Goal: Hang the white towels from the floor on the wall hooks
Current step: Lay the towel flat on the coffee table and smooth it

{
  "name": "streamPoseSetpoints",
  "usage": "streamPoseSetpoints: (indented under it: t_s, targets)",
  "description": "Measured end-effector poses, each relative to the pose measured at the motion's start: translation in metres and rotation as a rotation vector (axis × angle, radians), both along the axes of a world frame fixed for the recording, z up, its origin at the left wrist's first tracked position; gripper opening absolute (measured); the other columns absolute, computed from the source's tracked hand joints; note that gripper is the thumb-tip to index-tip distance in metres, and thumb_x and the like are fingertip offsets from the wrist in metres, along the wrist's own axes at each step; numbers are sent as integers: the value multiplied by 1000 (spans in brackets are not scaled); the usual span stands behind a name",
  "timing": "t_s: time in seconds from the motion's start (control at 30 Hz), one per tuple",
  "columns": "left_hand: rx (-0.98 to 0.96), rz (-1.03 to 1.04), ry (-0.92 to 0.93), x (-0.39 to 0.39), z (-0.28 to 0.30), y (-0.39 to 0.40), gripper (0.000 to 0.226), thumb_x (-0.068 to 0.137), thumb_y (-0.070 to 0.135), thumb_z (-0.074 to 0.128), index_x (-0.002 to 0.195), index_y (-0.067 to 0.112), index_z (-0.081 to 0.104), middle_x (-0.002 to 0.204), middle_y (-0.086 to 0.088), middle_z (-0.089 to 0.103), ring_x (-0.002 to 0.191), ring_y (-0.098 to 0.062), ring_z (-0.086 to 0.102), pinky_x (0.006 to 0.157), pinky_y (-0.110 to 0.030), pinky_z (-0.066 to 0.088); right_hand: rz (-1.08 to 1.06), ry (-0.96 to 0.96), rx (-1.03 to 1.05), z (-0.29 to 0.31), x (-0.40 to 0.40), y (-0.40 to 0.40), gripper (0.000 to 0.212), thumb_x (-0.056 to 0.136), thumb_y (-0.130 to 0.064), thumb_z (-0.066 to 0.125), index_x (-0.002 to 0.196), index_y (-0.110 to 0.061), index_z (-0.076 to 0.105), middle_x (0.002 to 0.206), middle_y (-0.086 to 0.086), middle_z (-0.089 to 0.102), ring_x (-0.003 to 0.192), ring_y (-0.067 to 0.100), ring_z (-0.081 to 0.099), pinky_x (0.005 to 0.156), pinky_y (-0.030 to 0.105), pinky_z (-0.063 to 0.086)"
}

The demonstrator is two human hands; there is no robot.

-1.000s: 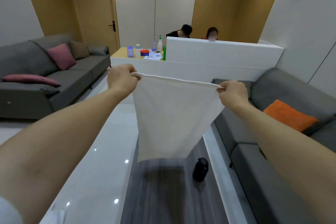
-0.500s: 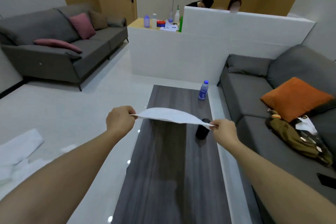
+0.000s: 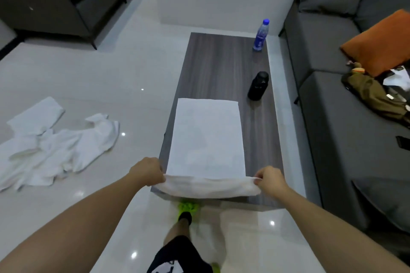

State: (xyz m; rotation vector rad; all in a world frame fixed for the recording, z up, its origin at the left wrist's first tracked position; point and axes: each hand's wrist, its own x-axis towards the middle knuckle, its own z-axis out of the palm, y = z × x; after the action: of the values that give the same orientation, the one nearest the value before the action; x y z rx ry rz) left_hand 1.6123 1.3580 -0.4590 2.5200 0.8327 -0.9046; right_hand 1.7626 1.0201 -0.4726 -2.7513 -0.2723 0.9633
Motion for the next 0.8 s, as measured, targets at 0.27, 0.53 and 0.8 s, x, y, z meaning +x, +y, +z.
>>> streamPoseSetpoints:
  t_s: [0.27, 0.53, 0.8]
  targets:
    - [55, 48, -141, 56, -18, 41, 11, 78, 31, 58, 74, 24, 65, 79, 3, 63, 74, -18, 59, 59, -25, 43, -89, -31, 52, -6, 51, 44, 17, 91, -14, 61, 77, -16, 70, 82, 6, 69, 77, 22, 65, 63, 28, 50]
    - [87, 93, -222, 172, -63, 106, 21, 89, 33, 54, 96, 22, 71, 93, -4, 66, 83, -26, 60, 72, -30, 48, -145, -116, 19, -34, 168, 123, 16, 92, -15, 58, 88, -14, 73, 87, 12, 69, 77, 30, 64, 66, 36, 56]
    - [-24, 125, -212, 230, -124, 134, 47, 91, 34, 55, 135, 18, 48, 121, -7, 63, 110, -28, 58, 81, -34, 45, -233, -117, -14, -86, 213, 165, 30, 95, -22, 57, 122, -13, 64, 113, 11, 69, 102, 31, 64, 76, 31, 48]
